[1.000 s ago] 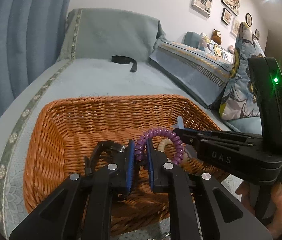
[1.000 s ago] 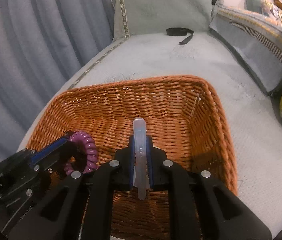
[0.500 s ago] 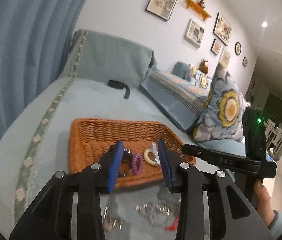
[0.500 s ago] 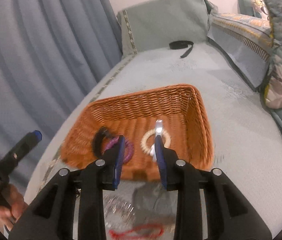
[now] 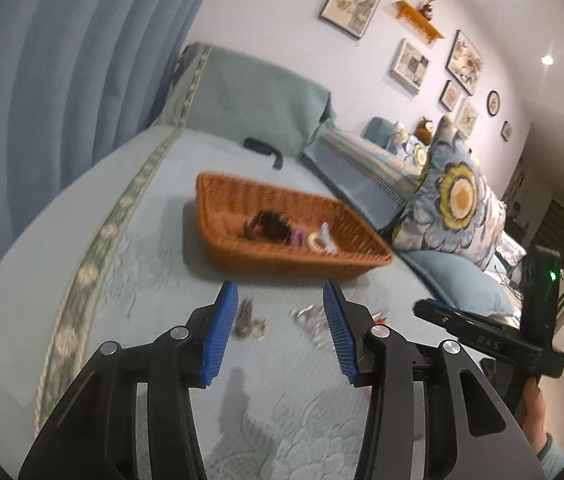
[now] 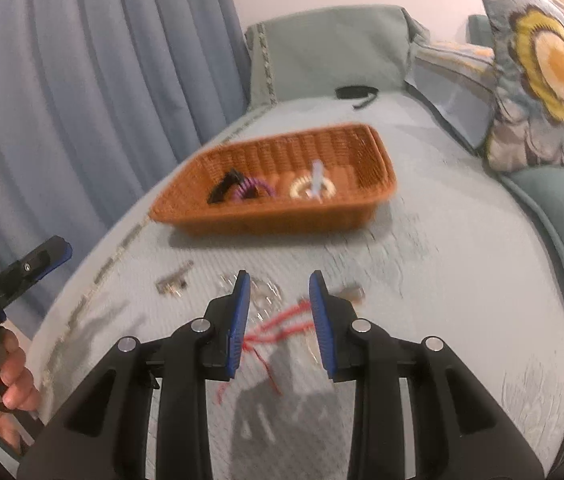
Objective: Organize jewelry
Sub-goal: 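Open both grippers to release the items into the basket, then grasp the silver hair clip with the left gripper while the right gripper grasps the clear bead bracelet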
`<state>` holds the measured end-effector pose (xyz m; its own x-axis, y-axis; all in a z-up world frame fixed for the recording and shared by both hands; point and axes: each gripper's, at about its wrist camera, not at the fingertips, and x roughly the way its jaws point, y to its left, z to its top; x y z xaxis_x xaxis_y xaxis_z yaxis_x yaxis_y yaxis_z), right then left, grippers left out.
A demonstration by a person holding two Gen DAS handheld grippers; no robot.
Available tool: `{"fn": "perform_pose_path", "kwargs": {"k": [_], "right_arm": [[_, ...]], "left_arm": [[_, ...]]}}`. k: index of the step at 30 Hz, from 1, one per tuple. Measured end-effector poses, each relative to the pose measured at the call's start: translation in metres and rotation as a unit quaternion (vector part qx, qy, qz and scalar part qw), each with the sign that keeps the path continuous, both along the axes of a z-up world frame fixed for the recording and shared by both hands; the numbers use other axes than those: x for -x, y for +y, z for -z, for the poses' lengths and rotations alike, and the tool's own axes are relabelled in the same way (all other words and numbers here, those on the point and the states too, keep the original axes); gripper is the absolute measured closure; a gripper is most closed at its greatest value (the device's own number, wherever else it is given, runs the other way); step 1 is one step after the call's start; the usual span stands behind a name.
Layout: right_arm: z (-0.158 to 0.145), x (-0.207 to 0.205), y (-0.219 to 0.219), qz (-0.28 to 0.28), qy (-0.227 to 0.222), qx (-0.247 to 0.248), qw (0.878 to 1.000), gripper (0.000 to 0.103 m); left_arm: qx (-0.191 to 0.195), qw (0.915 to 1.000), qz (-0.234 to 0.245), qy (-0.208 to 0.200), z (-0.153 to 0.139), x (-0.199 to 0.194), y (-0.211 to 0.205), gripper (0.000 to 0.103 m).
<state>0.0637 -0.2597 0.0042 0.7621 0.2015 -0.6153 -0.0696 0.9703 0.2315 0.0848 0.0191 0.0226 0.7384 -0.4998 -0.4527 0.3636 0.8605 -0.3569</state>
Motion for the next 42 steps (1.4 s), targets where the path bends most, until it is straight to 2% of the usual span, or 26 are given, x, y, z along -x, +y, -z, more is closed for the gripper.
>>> {"fn": "perform_pose_path", "kwargs": {"k": [3,9,13,22,30,37,40,42], "right_arm": [[0.019,-0.003,-0.006,0.008,0.023,0.009,1.000,0.075],[0.034,-0.009,-0.024,0.036,0.059,0.009,0.998,0.075],[0.041,-0.011,-0.033,0.045,0.079,0.010,0.996,0.075],[0.047,-0.016,-0.038,0.042,0.099,0.002,0.994,0.075],[0.047,-0.018,-0.031,0.028,0.097,0.006,0.995,0.075],[0.050,-0.031,-0.014,0.043,0.096,0.078,0.991,0.075],[0.051,-0.031,-0.008,0.050,0.096,0.104,0.989,0.084],[0.050,-0.029,-0.008,0.048,0.094,0.106,0.989,0.092]], "left_arm": [[0.000,0.9998,-0.002,0.020,0.016,-0.008,0.004,0.060],[0.002,0.9974,0.007,0.071,0.043,-0.025,0.002,0.060],[-0.051,0.9948,0.018,0.087,0.052,-0.036,-0.016,0.060],[-0.124,0.9858,0.038,0.107,0.061,-0.066,-0.037,0.064],[-0.100,0.9878,0.045,0.111,0.068,-0.071,-0.033,0.064],[-0.103,0.9870,0.050,0.113,0.070,-0.070,-0.036,0.065],[-0.112,0.9858,0.051,0.114,0.071,-0.073,-0.040,0.066],[-0.116,0.9854,0.047,0.116,0.072,-0.075,-0.041,0.073]]}}
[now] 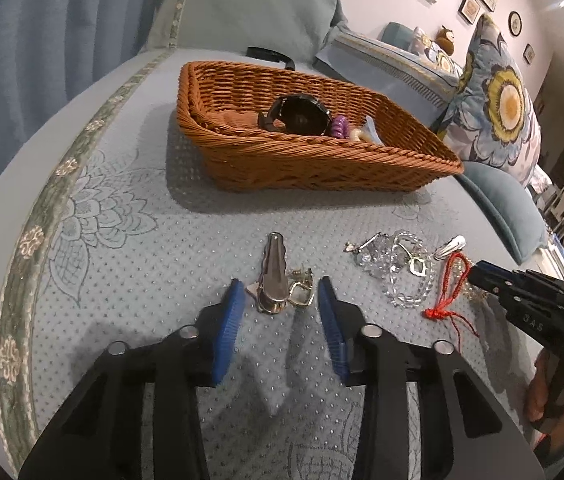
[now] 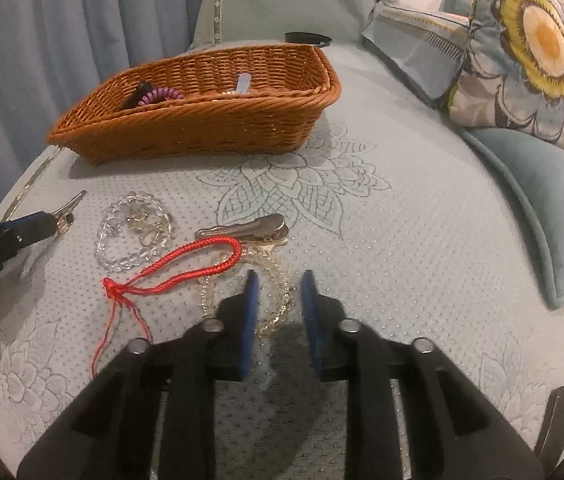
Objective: Organize jewelry
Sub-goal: 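Grasp the silver hair clip with the left gripper while the right gripper grasps the clear bead bracelet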
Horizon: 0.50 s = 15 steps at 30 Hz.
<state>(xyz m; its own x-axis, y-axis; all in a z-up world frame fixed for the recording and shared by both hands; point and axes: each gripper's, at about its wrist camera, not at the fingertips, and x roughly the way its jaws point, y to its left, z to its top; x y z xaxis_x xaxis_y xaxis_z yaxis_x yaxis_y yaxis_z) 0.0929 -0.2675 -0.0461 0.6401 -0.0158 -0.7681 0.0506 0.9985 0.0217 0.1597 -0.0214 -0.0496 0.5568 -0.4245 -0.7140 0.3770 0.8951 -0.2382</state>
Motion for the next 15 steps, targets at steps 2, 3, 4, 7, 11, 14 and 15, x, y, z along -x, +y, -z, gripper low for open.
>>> {"fn": "perform_pose_path", "kwargs": {"k": [2,3,4,7,11,14,15], "right_arm": [[0.000,0.001,0.001,-0.002,-0.001,0.005,1.000,0.094],[-0.001,0.002,0.003,-0.003,-0.002,0.011,1.000,0.094],[-0.001,0.003,0.005,-0.005,-0.003,0.015,1.000,0.094],[-0.002,0.005,0.011,-0.011,-0.008,0.029,0.999,0.095],[-0.009,0.009,0.008,-0.008,-0.023,0.023,0.999,0.095],[-0.017,0.013,0.001,0.000,-0.037,0.011,0.999,0.095],[-0.020,0.014,-0.003,0.002,-0.043,0.001,0.999,0.095]], "left_arm": [[-0.001,1.0000,-0.005,0.002,0.000,-0.002,0.001,0.081],[0.002,1.0000,-0.006,0.003,0.001,-0.003,0.002,0.087],[0.003,1.0000,-0.006,0.004,0.001,-0.003,0.002,0.087],[-0.003,1.0000,-0.006,-0.005,-0.001,-0.001,0.001,0.088],[0.017,0.9993,-0.015,-0.029,-0.012,0.008,0.010,0.088],[0.058,0.9974,-0.021,-0.037,-0.025,0.016,0.026,0.088],[0.068,0.9967,-0.022,-0.038,-0.028,0.018,0.029,0.088]]}}
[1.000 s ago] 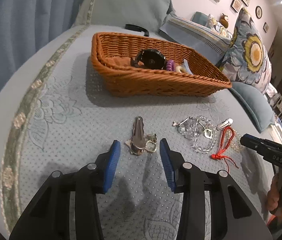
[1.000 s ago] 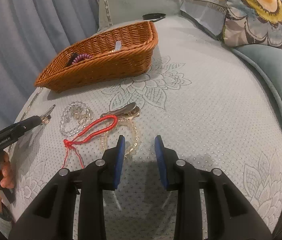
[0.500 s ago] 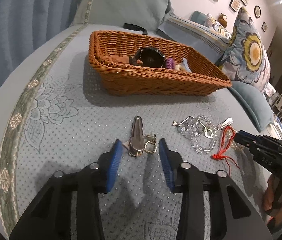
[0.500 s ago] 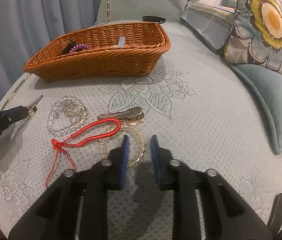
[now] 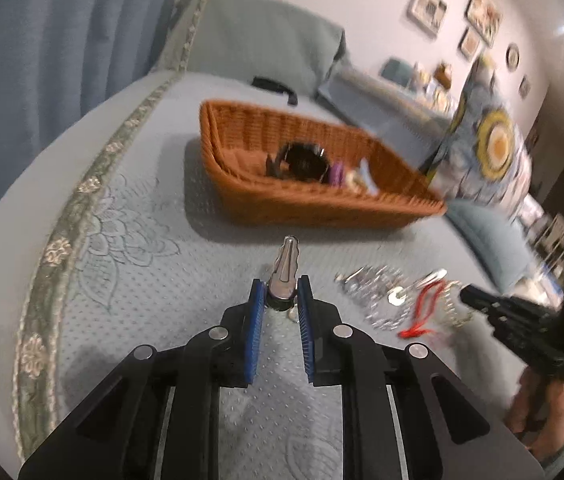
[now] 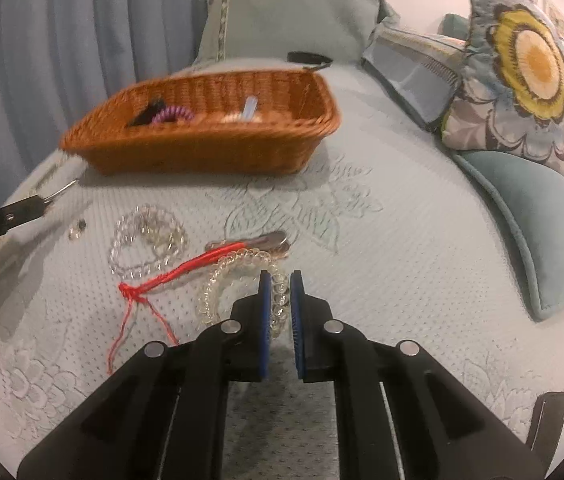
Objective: Organize jewelry
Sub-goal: 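Carry the hair clip and bead bracelet with both grippers into the basket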
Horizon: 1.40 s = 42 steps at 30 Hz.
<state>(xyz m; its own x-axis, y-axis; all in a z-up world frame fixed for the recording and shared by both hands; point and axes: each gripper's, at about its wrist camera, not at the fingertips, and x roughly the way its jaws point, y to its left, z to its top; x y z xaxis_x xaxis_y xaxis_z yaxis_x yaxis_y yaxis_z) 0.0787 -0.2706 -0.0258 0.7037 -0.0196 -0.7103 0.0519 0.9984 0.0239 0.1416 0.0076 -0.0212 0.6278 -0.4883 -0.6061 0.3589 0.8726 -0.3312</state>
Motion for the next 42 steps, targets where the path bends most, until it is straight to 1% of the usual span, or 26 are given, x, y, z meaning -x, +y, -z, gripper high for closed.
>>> {"fn": "perform_pose_path", "kwargs": {"k": [6,11,14,19,24,27,28,31,34,38,42], "right_arm": [[-0.016,0.009,-0.022,0.010,-0.032,-0.053,0.998,0.095],[-0.026,0.015,-0.033,0.016,-0.053,-0.077,0.996,0.095],[-0.031,0.019,-0.035,0.012,-0.066,-0.099,0.993,0.095],[-0.043,0.024,-0.032,0.017,-0.084,-0.096,0.992,0.095],[-0.068,0.011,-0.026,0.010,-0.105,-0.095,0.990,0.095],[-0.088,-0.013,-0.019,-0.002,-0.116,-0.089,0.989,0.095],[-0.097,-0.026,-0.016,-0.006,-0.123,-0.085,0.989,0.095],[-0.110,-0.057,-0.009,-0.014,-0.127,-0.077,0.989,0.095],[-0.117,-0.093,-0.003,-0.021,-0.120,-0.078,0.989,0.095],[-0.111,-0.142,0.005,-0.030,-0.092,-0.086,0.992,0.095],[-0.085,-0.190,0.012,-0.034,-0.041,-0.094,0.994,0.095]], "left_arm": [[0.037,0.9992,-0.002,-0.016,-0.013,0.009,0.009,0.088],[0.035,0.9987,0.008,-0.036,-0.020,0.015,0.003,0.088],[0.040,0.9981,0.011,-0.046,-0.025,0.020,0.000,0.088],[0.049,0.9969,0.010,-0.061,-0.035,0.022,-0.001,0.088],[0.050,0.9953,0.012,-0.082,-0.057,0.015,-0.009,0.088],[0.045,0.9941,0.014,-0.097,-0.073,0.004,-0.017,0.088],[0.044,0.9937,0.015,-0.102,-0.078,-0.001,-0.021,0.088],[0.040,0.9927,0.013,-0.113,-0.088,-0.019,-0.031,0.088],[0.037,0.9926,0.009,-0.115,-0.090,-0.040,-0.040,0.088],[0.030,0.9936,0.002,-0.109,-0.084,-0.069,-0.050,0.088],[0.017,0.9965,-0.006,-0.082,-0.067,-0.100,-0.054,0.088]]}}
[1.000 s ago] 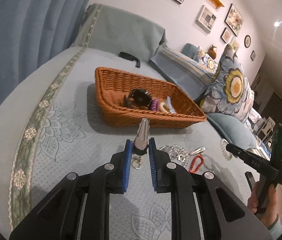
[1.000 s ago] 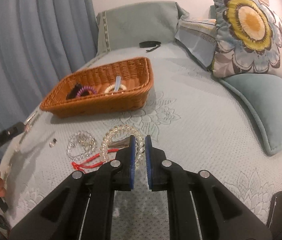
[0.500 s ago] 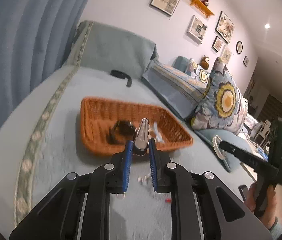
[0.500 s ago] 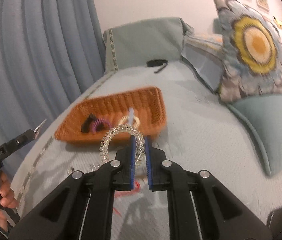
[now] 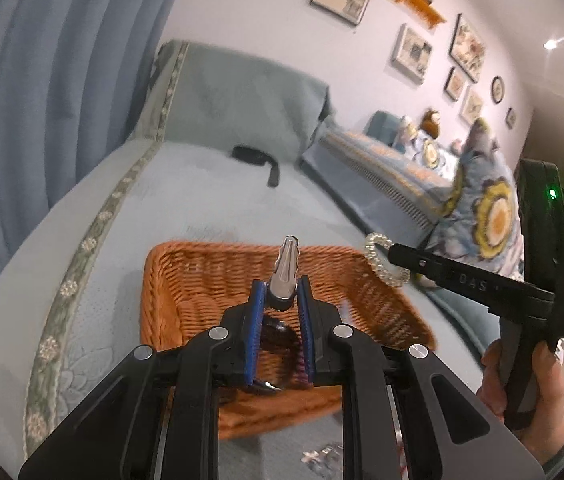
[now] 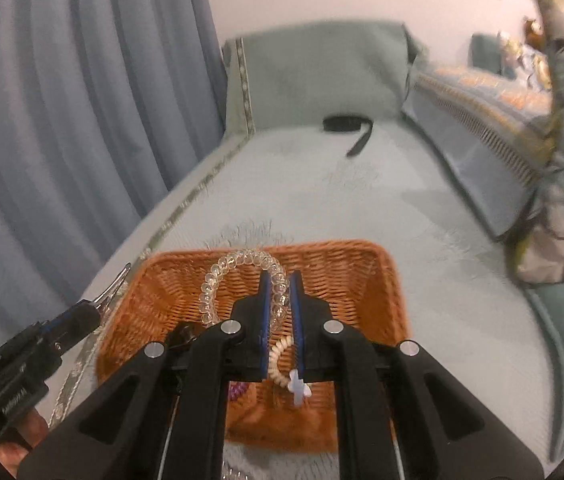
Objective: Organize jewelry
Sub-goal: 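Carry the hair clip and bead bracelet with both grippers into the basket, then open both grippers to release the items into the basket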
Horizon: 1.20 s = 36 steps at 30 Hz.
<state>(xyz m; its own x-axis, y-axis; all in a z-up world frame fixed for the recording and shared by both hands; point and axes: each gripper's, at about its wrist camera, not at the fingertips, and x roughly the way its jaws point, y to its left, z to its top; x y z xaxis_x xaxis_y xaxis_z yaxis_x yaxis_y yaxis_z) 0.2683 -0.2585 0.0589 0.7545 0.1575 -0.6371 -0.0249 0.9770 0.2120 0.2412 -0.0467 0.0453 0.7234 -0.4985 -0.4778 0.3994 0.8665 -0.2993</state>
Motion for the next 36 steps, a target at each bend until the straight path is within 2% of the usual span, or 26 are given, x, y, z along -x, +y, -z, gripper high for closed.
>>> {"fn": "perform_pose_path", "kwargs": {"k": [8,15,20,22,24,26,29,36], "right_arm": [[0.052,-0.042,0.009,-0.007,0.073,0.015,0.997,0.095],[0.066,-0.040,0.011,-0.004,0.084,0.025,0.996,0.095],[0.068,-0.037,0.003,0.005,0.092,-0.001,0.996,0.094],[0.065,-0.030,-0.001,0.008,0.090,-0.006,0.996,0.087],[0.057,-0.019,-0.005,0.008,0.079,-0.021,0.997,0.071],[0.043,-0.003,-0.009,0.004,0.058,-0.034,0.998,0.065],[0.024,0.022,-0.007,-0.005,0.033,-0.029,0.999,0.064],[-0.009,0.118,-0.001,-0.032,-0.033,-0.029,0.999,0.064]], "left_arm": [[-0.014,0.9989,0.010,0.044,0.032,-0.024,-0.007,0.088],[-0.029,0.9981,0.011,0.054,0.048,-0.025,-0.013,0.088],[-0.041,0.9981,0.011,0.046,0.046,-0.017,-0.013,0.086],[-0.039,0.9983,0.014,0.040,0.042,-0.010,-0.012,0.071],[-0.036,0.9989,0.015,0.028,0.035,0.000,-0.009,0.070],[-0.032,0.9992,0.017,0.014,0.023,0.013,-0.004,0.070],[-0.020,0.9995,0.022,-0.008,0.003,0.037,0.004,0.069],[-0.008,0.9985,0.030,-0.044,-0.032,0.106,0.016,0.069]]}}
